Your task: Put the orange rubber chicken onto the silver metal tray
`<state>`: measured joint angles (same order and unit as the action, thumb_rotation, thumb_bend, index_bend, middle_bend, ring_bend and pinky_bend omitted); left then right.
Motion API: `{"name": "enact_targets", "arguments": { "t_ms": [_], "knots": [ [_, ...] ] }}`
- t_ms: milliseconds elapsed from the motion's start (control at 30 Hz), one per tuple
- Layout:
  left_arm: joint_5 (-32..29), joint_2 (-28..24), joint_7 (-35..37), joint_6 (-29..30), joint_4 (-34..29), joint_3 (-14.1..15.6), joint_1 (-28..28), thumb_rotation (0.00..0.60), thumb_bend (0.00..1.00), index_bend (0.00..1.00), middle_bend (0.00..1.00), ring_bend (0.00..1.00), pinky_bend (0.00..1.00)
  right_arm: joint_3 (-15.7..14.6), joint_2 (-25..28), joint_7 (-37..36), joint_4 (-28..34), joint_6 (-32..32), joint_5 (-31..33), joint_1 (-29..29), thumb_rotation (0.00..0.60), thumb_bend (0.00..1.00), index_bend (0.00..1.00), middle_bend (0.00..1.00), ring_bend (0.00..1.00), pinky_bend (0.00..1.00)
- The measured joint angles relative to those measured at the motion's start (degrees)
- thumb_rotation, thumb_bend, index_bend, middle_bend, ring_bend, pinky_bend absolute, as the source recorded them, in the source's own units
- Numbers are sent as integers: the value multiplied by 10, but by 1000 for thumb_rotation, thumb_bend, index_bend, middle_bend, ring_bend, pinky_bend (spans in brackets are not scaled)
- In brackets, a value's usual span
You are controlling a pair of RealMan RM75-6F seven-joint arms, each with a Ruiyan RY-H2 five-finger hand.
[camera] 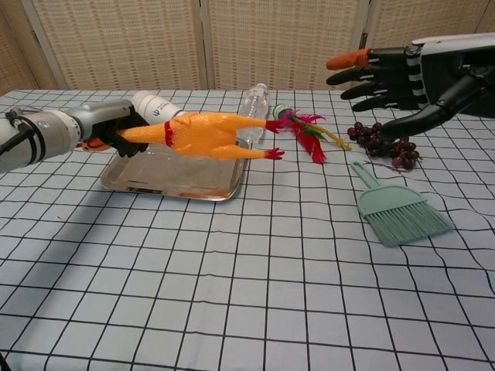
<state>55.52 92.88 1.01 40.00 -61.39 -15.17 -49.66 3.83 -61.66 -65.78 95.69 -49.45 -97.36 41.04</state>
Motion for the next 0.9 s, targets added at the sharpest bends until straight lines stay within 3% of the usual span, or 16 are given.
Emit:
{"name": "enact_targets", "arguments": {
  "t_ms": [233,433,467,667,900],
  "knots": [
    [11,13,4,-16,34,8,-4,600,611,500,461,432,423,-11,-9,-11,-8,-3,2,10,600,118,0,0,0,0],
    [38,28,26,-34,73,12,-12,600,546,48,243,252,221,-24,-16,-18,-14,-6,0,20,600,118,0,0,0,0],
    [42,29,31,-40,77,13,-13,600,534,12,206,219,185,-25,-16,-18,-15,-7,1,20,600,118,0,0,0,0],
    [65,29,64,-49,85,14,-14,600,464,0,26,31,127,-34,-18,-14,-18,-15,7,23,600,118,0,0,0,0],
    [56,4,77,-112,67,13,-23,600,420,0,0,0,47,-41,-20,-18,-20,-26,10,24,600,118,0,0,0,0]
  ]
}}
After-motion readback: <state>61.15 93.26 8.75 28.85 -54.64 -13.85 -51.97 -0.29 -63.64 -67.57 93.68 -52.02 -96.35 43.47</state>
